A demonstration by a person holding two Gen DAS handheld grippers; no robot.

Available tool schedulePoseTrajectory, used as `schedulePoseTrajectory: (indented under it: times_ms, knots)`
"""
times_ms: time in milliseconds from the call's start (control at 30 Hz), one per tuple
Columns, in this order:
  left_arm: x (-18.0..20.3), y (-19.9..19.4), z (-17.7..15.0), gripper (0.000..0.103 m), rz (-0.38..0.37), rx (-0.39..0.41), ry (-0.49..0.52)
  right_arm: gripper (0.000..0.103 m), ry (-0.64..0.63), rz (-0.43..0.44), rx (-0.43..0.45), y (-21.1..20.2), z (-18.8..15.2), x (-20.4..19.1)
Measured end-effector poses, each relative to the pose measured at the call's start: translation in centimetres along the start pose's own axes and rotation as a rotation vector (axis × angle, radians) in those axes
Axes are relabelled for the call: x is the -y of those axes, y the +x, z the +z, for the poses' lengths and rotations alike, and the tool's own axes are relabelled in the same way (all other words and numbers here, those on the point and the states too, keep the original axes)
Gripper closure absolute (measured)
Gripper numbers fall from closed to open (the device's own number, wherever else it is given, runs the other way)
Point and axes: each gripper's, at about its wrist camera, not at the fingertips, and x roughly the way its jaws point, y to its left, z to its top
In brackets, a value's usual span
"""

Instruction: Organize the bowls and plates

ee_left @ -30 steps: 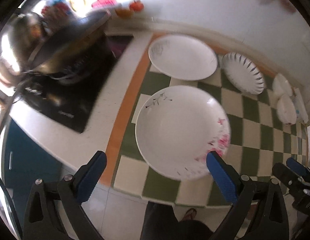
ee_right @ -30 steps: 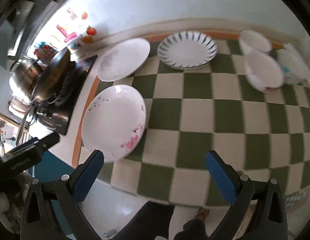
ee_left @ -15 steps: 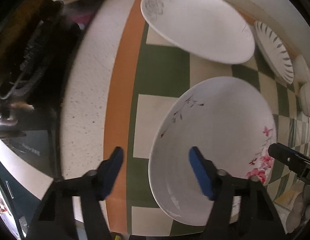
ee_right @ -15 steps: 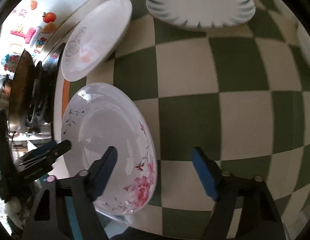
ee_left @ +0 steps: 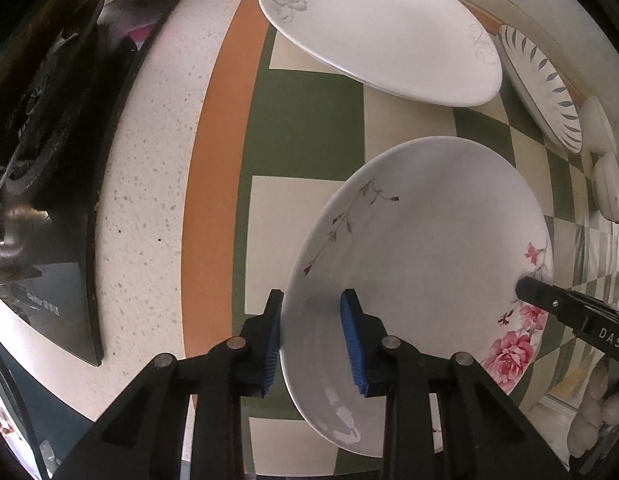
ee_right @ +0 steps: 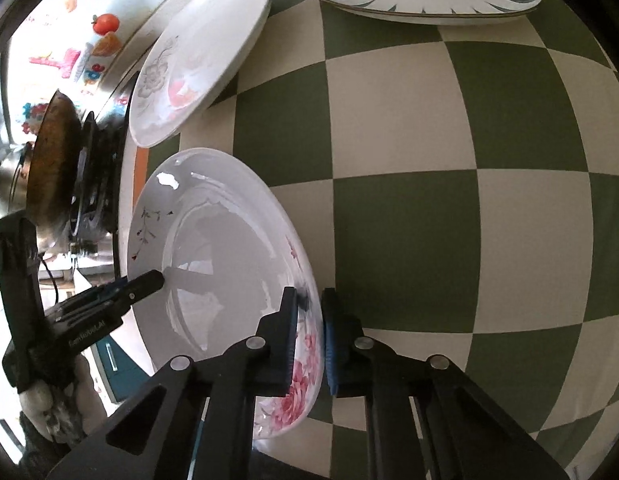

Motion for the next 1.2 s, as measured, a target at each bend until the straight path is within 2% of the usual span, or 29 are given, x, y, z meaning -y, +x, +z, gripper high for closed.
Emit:
schedulePoseTrajectory:
  times_ms: [267,400,567,833,1000,1200]
  knots:
    - [3.3,-1.0,0.4,0.077,0.019,0.026,0.027,0.090,-0.002,0.024,-0.010,-1.0,-0.4,1.3]
    - [5.6,-2.1,0.6,0.077,0.008,0.044,0.051,0.090,-0.001,0.022,0.017,-3.0,-0.4,2.4]
    - [9.1,-2.6,1.2,0.077,-0.016,0.054,0.086,0.090,0.033,0.021,0.047,-5.7,-0.5,5.4]
    - [13.8,-0.4,1.0,0.077,-0.047,0.022,0.135,0.090,0.096,-0.009,0.083,-8.9,-1.3,10.3]
    - [15.1,1.0,1.0,0.077,-0.044,-0.005,0.157,0.090,0.121,-0.016,0.083,-10.0,-1.5,13.6]
    - [15.7,2.0,1.1,0.077,-0.014,-0.028,0.171,0.090,0.129,-0.021,0.074,-9.7,-1.5,15.0]
